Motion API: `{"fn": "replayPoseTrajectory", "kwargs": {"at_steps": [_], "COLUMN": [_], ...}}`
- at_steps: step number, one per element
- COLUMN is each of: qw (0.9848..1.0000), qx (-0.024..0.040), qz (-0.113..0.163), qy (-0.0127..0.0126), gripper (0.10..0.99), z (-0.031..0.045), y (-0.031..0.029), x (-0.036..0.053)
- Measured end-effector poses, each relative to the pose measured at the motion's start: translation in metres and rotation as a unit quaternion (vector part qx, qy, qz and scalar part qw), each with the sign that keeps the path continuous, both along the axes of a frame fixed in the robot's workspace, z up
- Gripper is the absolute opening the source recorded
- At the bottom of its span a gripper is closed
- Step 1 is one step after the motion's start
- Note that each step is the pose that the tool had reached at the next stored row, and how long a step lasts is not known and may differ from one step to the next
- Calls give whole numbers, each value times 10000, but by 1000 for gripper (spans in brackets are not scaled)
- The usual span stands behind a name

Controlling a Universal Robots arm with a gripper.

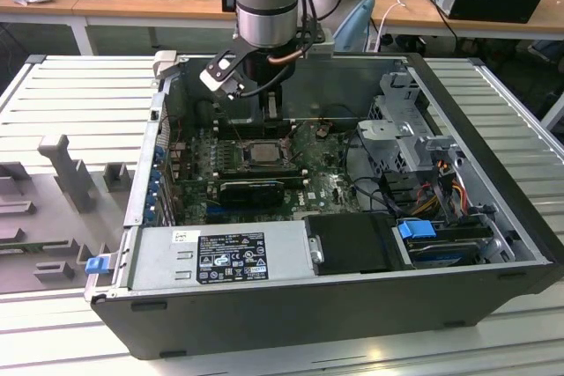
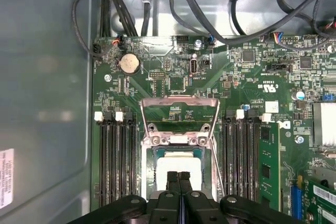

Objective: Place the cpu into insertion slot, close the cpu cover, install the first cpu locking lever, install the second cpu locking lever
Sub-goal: 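Close the cpu cover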

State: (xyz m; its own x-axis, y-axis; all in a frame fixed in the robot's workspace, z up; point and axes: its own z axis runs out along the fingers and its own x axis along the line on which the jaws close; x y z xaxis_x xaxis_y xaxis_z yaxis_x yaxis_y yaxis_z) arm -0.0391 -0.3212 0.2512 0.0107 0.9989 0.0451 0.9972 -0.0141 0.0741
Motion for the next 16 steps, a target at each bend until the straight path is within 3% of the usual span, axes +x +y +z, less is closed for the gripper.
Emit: {"fn": "replayPoseTrajectory", "kwargs": {"at_steps": [1,16], "qw": [10000,10000], "qx": [1,-9], "qz": [0,1], "qy": [14,14], "gripper": [106,106], "z": [3,11], "y": [4,26], "x": [28,25]}}
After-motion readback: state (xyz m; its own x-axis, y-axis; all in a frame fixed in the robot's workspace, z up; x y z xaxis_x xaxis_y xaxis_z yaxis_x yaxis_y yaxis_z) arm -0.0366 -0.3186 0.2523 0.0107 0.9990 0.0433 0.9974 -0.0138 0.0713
